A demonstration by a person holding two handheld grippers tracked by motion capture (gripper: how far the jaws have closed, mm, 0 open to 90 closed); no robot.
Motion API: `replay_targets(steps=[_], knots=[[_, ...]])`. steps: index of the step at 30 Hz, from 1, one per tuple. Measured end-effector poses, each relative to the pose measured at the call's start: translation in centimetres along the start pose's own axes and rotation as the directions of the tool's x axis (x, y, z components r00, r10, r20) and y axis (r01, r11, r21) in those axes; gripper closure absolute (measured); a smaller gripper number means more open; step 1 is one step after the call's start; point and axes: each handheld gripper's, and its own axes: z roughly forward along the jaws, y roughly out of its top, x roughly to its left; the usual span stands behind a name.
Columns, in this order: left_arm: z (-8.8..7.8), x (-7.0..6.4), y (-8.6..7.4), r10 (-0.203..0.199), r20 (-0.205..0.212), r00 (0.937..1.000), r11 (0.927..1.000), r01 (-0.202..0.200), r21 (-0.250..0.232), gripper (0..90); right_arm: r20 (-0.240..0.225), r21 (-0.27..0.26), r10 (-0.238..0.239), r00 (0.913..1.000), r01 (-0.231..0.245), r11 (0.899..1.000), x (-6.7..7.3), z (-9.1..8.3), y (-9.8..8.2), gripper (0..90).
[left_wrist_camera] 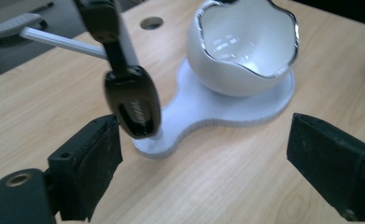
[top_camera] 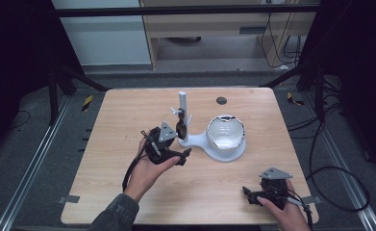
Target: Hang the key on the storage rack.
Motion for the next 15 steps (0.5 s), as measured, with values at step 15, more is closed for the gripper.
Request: replay_targets(steps=[15], knots=[[0.6, -2.4, -2.2, 0.084, 0.056, 0.9949, 0.9889, -0.090, 0.118, 6.7, -0.002, 0.000, 0.001, 1.0000, -0.001, 1.000, 0.0, 0.0, 0.0, 0.4]])
